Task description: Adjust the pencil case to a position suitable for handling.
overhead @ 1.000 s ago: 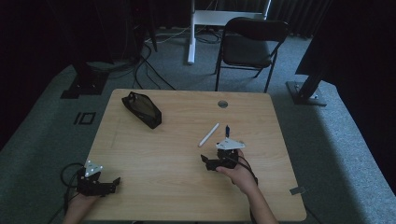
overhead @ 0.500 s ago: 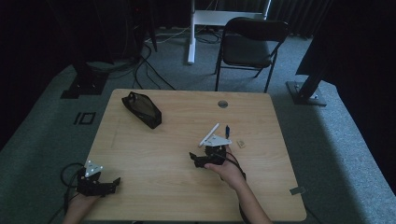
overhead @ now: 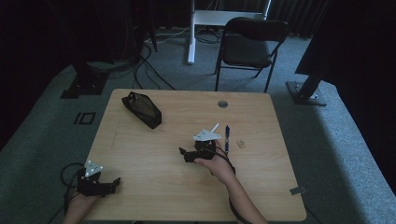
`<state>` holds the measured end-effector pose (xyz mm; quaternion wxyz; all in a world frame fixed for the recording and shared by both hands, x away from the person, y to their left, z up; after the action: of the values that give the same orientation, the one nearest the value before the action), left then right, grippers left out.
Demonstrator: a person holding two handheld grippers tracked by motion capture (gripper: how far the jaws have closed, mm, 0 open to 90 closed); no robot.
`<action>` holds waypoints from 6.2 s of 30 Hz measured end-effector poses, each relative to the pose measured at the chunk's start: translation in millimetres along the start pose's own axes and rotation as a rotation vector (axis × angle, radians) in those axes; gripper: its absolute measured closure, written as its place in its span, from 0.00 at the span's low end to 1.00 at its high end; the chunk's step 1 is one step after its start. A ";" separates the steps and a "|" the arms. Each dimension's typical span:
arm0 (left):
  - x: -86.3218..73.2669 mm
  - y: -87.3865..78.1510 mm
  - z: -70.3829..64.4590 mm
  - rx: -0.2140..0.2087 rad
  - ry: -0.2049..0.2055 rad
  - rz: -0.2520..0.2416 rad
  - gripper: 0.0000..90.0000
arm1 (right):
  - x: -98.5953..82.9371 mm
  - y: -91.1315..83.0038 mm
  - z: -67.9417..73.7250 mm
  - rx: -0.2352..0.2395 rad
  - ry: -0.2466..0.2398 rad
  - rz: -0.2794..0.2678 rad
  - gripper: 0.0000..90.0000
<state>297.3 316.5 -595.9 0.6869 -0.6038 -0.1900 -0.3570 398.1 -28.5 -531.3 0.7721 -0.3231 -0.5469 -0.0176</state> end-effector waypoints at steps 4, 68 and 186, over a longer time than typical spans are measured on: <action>0.0 0.0 0.0 0.000 0.000 0.000 0.00 | 3.3 7.5 2.9 0.007 -0.006 0.006 0.16; -0.5 -0.6 -0.3 -0.004 0.001 -0.003 0.00 | 56.6 110.8 -16.1 -0.043 -0.040 0.000 0.34; -0.4 -0.2 0.4 -0.002 0.000 -0.002 0.00 | 26.9 74.4 10.5 -0.001 0.023 -0.016 0.81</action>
<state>296.9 317.0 -596.0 0.6861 -0.6043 -0.1902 -0.3577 428.5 44.5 -541.9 0.7781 -0.3188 -0.5406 -0.0276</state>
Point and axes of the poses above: each handheld gripper's, and its own axes: y roughly forward along the jaws, x roughly out of its top, z roughly to its left, the point moved 6 cm from there along y, roughly forward along the jaws, and after that the axes turned 15 degrees about x, right-handed, at the moved point
